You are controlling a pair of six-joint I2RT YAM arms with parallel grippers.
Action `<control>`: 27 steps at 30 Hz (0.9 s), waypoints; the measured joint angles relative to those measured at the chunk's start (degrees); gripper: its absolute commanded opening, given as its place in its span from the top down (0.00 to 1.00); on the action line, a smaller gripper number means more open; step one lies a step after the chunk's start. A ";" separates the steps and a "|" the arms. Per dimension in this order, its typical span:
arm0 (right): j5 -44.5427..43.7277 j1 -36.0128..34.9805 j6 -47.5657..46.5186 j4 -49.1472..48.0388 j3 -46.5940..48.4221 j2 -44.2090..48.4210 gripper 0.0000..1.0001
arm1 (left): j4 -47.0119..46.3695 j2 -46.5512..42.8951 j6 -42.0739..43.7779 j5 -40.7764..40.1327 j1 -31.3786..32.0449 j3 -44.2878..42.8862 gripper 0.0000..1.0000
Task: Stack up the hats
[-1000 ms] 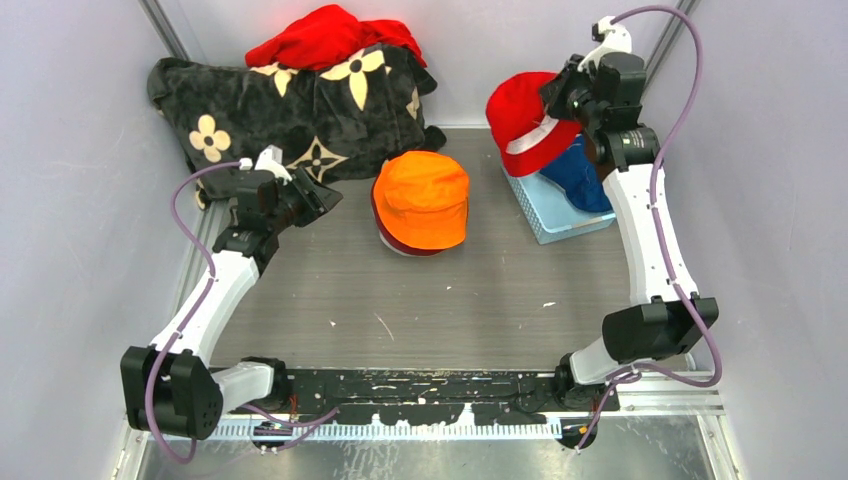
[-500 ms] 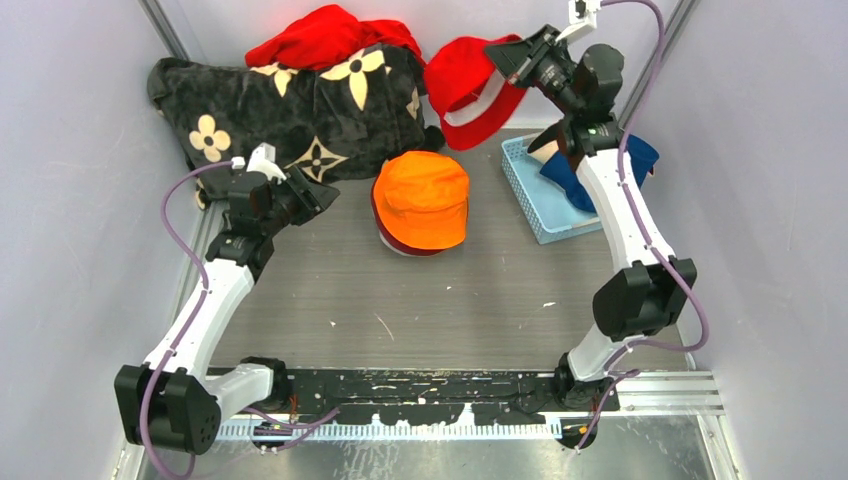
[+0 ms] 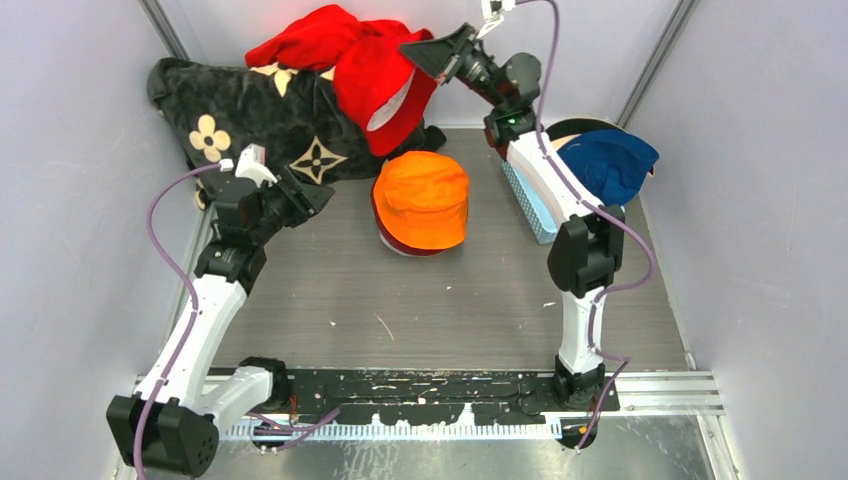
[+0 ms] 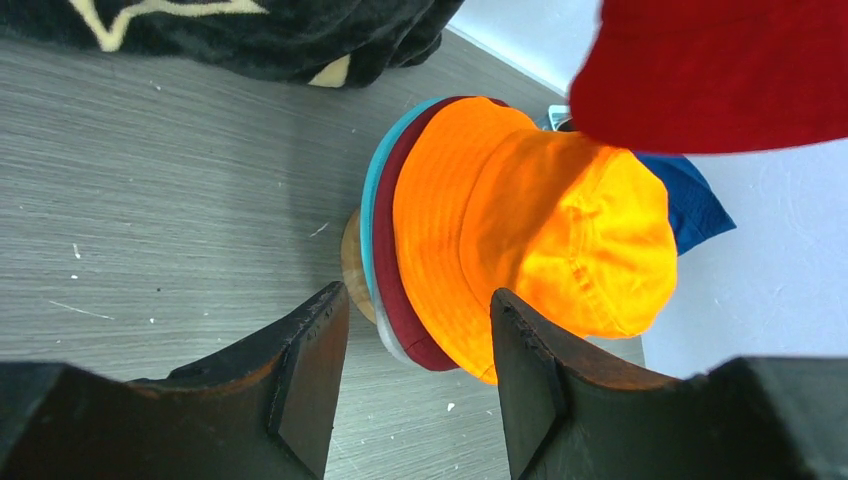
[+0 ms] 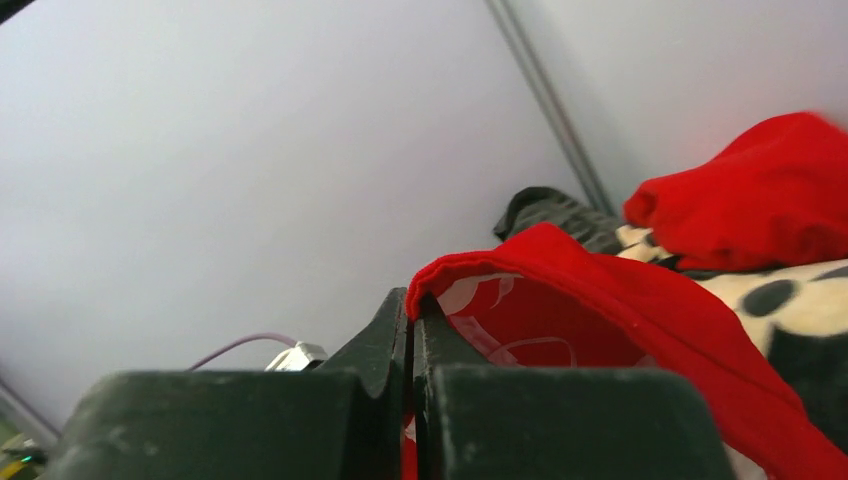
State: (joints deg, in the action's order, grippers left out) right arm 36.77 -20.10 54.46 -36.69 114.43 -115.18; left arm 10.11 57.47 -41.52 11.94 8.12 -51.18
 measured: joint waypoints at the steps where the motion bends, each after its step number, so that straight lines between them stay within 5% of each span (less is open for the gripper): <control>1: 0.57 -0.98 0.55 -0.79 0.33 -0.94 0.99 | 0.24 -0.72 0.04 -0.04 0.00 0.00 0.45; 13: 4.24 -4.74 6.05 -11.56 -12.81 0.90 0.99 | 4.37 -5.40 1.53 -1.53 0.00 -0.02 0.45; 20: 4.44 -4.07 4.50 -12.02 -30.80 13.27 0.99 | 4.96 -5.33 1.55 -1.66 0.00 -0.13 0.45; 27: 4.13 -2.69 -1.33 -5.18 -38.49 28.00 0.99 | 5.07 -3.74 1.53 -1.36 0.00 -2.08 0.45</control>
State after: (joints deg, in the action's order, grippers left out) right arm 40.91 -22.79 53.12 -41.87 75.94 -87.18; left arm 15.18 53.74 -39.99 10.59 8.12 -53.25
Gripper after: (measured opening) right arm 0.050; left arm 0.547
